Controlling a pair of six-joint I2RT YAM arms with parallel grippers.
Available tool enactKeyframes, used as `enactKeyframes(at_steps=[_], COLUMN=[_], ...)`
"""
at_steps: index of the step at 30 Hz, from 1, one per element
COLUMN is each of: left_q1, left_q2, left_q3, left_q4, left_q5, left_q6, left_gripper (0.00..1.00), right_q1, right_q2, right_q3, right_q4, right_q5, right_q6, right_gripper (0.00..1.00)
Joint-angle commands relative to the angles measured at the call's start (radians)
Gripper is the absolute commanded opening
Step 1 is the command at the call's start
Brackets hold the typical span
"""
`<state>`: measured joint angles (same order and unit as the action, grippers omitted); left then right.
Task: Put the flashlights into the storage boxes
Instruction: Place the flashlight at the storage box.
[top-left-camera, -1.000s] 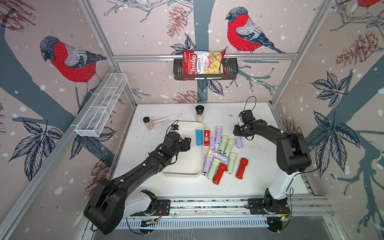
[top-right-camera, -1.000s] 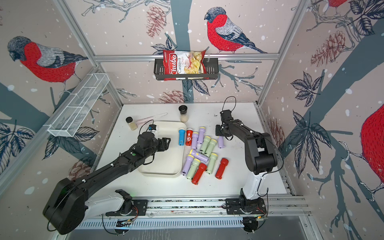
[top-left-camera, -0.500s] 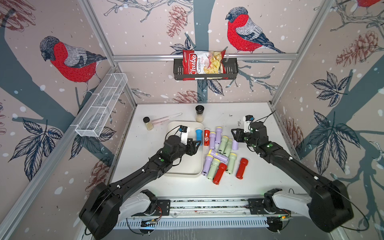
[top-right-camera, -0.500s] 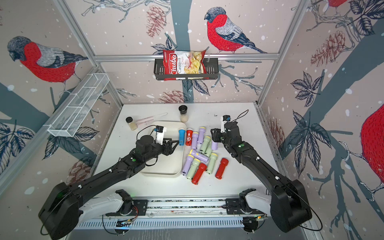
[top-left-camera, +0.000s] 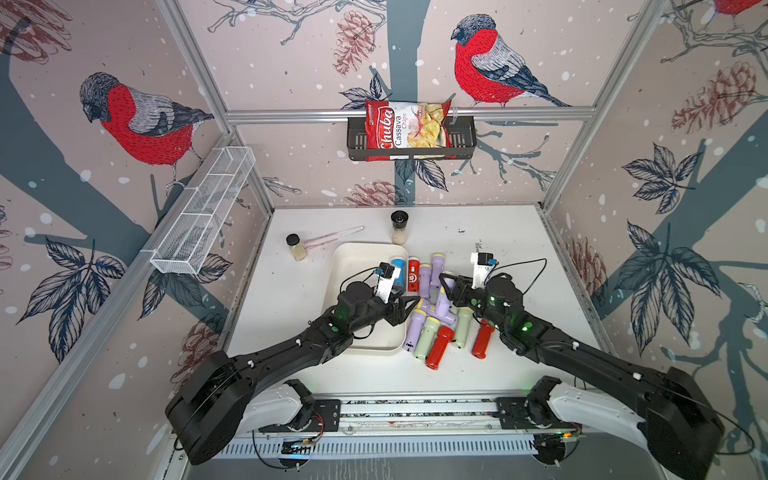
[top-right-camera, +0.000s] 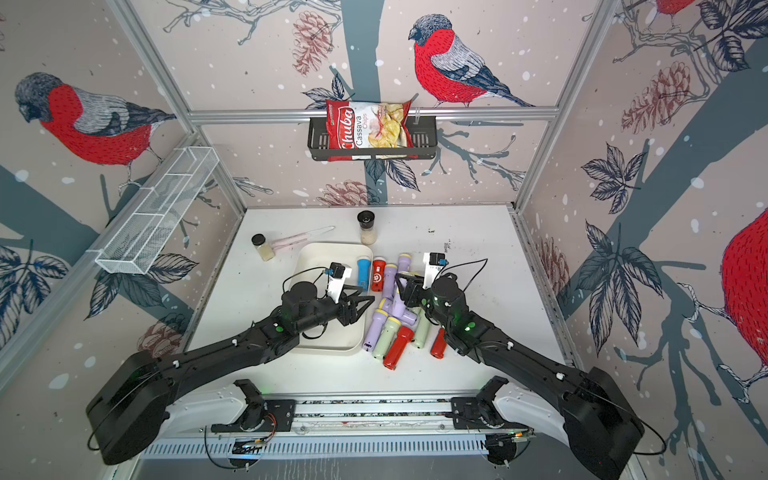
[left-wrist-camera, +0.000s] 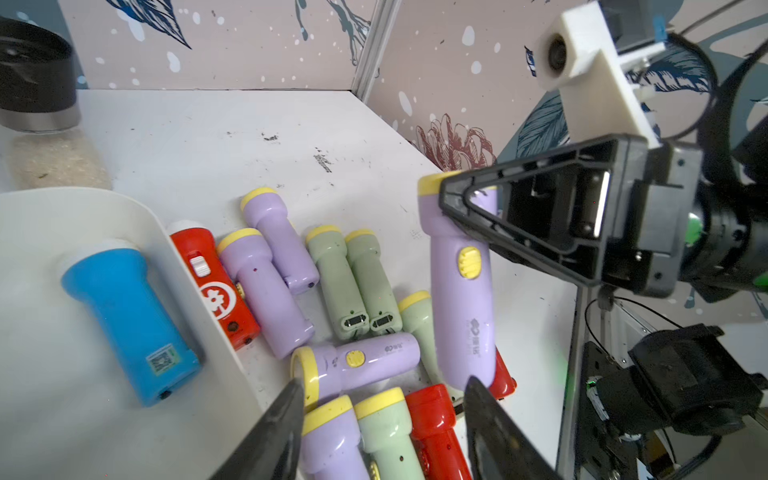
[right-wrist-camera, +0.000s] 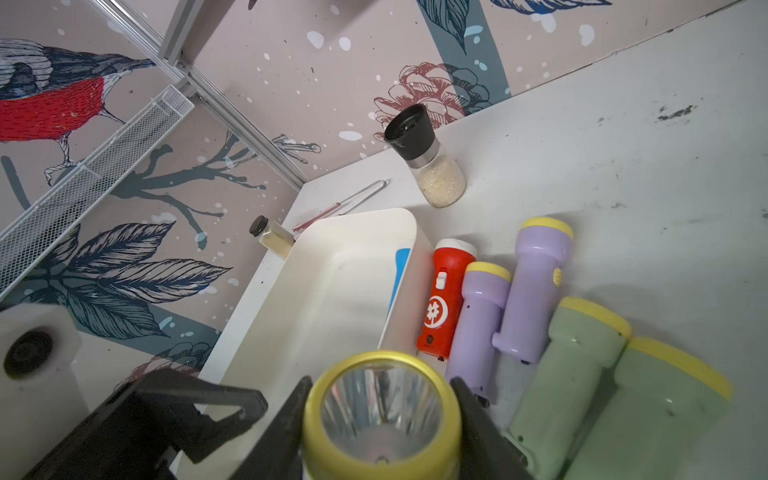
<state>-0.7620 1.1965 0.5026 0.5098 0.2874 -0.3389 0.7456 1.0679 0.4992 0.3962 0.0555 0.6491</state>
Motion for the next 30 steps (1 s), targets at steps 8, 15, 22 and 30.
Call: enactKeyframes(at_steps=[8,15,22,30], left_q1=[-0.023,-0.024,-0.025,-0.025], left_q2=[0.094,0.136,0.175,0.210], left_q3=[0.029,0.043,0.057,0.072], left_q4=[0.138,0.220,0.239,0.252], left_q5=[0.055,0.087,0.077,0.075], left_q6=[0.012,-0.043,-0.076,-0.104], left_gripper=[0.63,0.63,0.58,0.49], right_q1=[0.079,0.107,0.119,0.130], right_q2=[0.064,0.084,0.093,0.101], right_q3=[0.029,0.045,0.053,0.056], right_q4=[0.164,0.167,0.170,0.173], right_q5=[0.005,0.027,0.032,0.033], right_q6=[0.030,0.012,0.002,-0.005], right_gripper=[0.39,0.39,0.39,0.39])
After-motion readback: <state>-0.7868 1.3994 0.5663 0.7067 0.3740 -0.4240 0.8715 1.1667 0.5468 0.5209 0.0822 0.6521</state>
